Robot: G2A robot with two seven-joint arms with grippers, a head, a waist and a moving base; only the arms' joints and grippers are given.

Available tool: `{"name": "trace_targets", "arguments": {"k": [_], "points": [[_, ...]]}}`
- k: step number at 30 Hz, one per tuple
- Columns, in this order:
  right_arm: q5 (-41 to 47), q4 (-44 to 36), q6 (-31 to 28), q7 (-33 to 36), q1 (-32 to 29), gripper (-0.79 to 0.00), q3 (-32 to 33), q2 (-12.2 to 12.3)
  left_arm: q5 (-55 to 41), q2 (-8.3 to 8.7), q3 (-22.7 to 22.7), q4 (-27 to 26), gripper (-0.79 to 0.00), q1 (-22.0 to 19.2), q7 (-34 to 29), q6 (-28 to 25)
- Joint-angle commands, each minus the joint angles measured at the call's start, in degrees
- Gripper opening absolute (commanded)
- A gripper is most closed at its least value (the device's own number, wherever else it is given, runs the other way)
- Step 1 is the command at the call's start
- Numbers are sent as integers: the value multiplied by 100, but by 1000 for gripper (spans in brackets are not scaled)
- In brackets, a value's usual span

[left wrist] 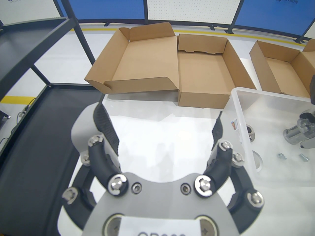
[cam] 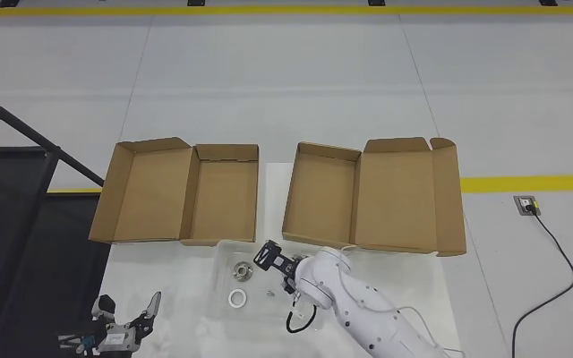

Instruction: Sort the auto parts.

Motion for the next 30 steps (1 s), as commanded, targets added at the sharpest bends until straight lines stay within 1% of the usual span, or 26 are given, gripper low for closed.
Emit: {"name": "trace_targets", "arguments": {"k": [1,2,5,8,11,14,17,19,22,24,30], "points": [[-45,-30,22,-13,-20,-773,20,-2,0,0,0,0,0,0,0,0],[-68,-38,27,3,-27,-785,34,-1,0,0,0,0,0,0,0,0],[-77,-110,-6,-16,-55,-785,101,4,0,0,0,0,0,0,0,0],[76,-505,-318,-217,-182,-785,298,61,0,0,0,0,0,0,0,0],[35,-1319,-584,-279,-410,-785,613,176,0,0,0,0,0,0,0,0],[-135,-2290,-713,-260,-688,-785,976,294,0,0,0,0,0,0,0,0],[-475,-2978,-637,-165,-803,-785,1261,365,0,0,0,0,0,0,0,0],[-703,-3191,-492,-137,-748,-785,1322,368,0,0,0,0,0,0,0,0],[-932,-3027,-236,-153,-431,-785,1371,330,0,0,0,0,0,0,0,0],[-917,-2677,-109,-207,-117,-785,1315,272,0,0,0,0,0,0,0,0],[-368,-1029,46,-705,972,-785,1238,62,0,0,0,0,0,0,0,0]]}}
